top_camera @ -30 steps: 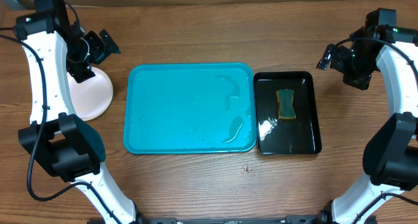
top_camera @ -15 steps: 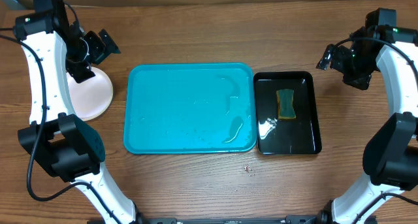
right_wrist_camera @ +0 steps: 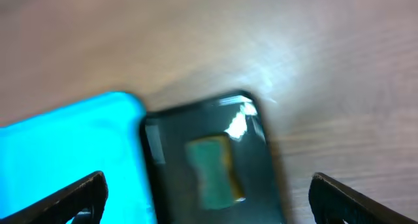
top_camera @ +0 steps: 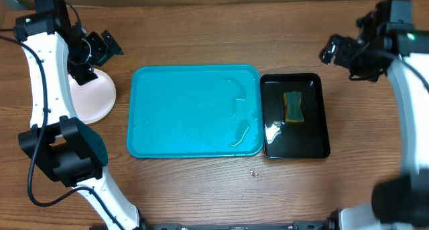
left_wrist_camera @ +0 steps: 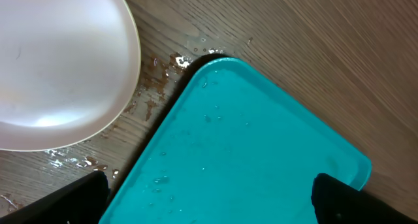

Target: Clean dirty plates on tray and stack at the side

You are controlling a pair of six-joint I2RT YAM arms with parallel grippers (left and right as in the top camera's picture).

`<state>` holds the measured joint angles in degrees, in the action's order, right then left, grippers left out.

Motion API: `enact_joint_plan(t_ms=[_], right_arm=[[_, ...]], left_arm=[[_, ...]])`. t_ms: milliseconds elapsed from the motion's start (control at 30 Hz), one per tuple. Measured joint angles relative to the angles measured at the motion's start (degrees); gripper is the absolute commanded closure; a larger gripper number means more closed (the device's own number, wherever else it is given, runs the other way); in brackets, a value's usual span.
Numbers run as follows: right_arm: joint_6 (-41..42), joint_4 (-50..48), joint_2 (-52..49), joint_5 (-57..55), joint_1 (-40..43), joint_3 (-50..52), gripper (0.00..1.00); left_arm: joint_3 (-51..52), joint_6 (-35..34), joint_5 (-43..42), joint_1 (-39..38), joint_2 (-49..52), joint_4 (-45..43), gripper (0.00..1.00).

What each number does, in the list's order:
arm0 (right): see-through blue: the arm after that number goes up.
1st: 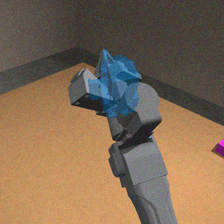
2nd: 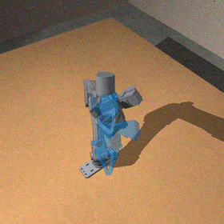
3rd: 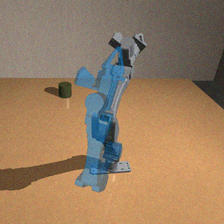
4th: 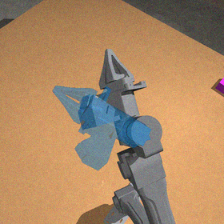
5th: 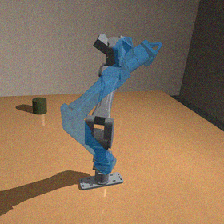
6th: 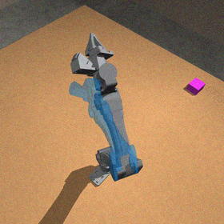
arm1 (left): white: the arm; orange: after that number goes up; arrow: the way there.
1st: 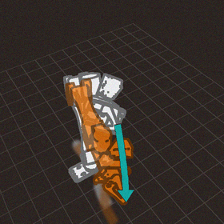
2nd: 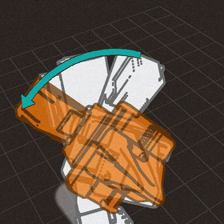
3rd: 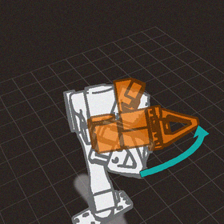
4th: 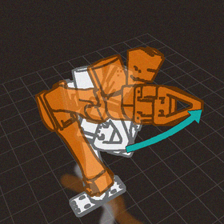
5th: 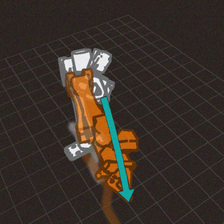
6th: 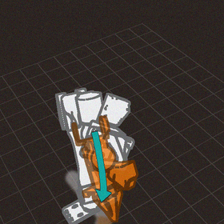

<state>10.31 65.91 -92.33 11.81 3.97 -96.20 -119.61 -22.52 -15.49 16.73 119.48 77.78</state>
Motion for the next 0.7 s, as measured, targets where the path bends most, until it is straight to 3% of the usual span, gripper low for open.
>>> enact_joint_plan(t_ms=[300,700], right_arm=[[-0.02,-0.26,31.21,0.37,-7.56,-0.22,0.00],[-2.60,0.90,65.48,-3.61,-8.24,-0.39,0.00]], left_arm=[[0.00,0.00,-0.04,0.00,0.00,0.00,0.00],[0.00,0.00,-0.20,-0.44,0.00,0.02,0.00]])
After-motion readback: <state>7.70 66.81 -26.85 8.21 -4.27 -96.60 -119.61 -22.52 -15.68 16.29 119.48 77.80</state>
